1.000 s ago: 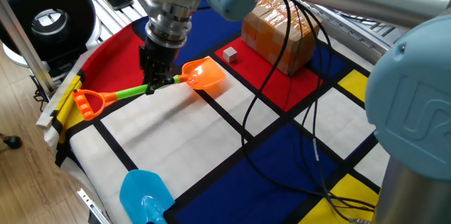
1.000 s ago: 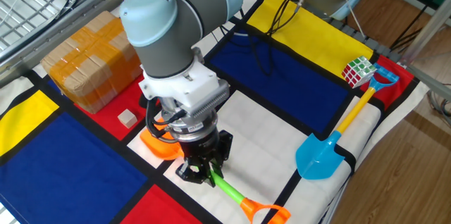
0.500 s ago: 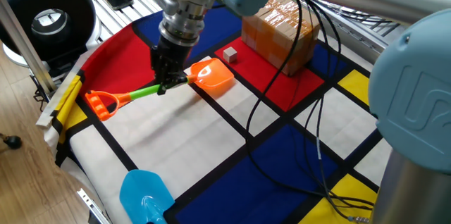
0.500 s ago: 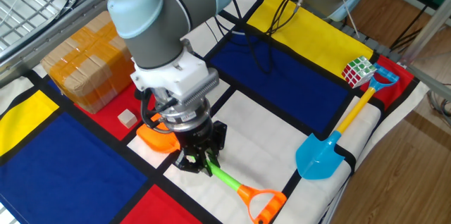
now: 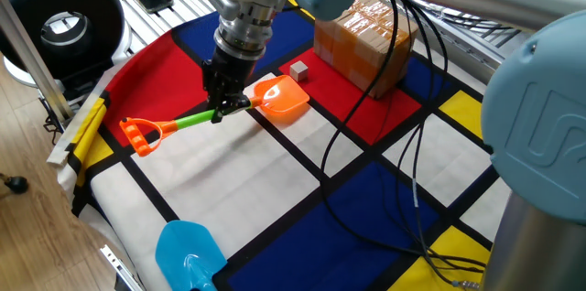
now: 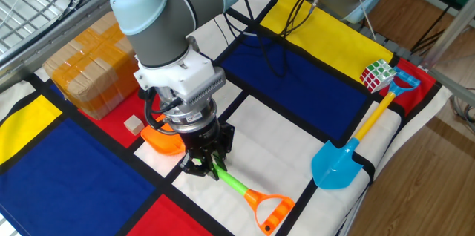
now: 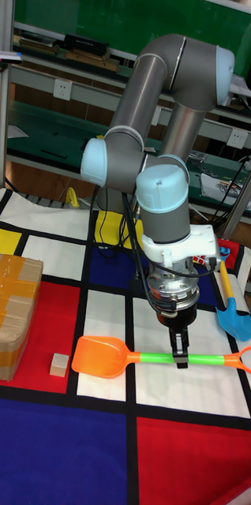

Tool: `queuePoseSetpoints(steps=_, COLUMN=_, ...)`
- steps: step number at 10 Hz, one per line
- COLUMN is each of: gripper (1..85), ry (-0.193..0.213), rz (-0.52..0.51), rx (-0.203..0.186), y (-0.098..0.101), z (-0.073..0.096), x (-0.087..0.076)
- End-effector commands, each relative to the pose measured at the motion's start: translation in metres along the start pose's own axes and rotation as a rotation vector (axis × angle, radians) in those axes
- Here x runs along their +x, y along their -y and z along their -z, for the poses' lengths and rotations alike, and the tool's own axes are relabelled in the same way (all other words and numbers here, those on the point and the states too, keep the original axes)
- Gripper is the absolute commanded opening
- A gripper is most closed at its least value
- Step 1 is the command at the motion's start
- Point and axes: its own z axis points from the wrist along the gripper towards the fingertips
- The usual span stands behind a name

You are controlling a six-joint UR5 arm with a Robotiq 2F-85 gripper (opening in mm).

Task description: Use a shovel to scoop up an object

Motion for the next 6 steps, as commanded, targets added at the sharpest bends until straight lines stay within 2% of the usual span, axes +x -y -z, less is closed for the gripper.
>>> queuePoseSetpoints(steps=1, gripper=1.0, ry=0.013, rz=-0.011, rx=0.011, y=0.0033, z=0.0021, x=-0.0013)
queuePoseSetpoints(steps=4, gripper=1.0, ry=0.003, rz=-0.015, rx=0.023, y=0.0085, z=0.0019, x=-0.0051)
queuePoseSetpoints(steps=6, gripper=1.0, ry=0.013, rz=-0.021, rx=0.016, y=0.0067, z=0.0019, x=-0.0078)
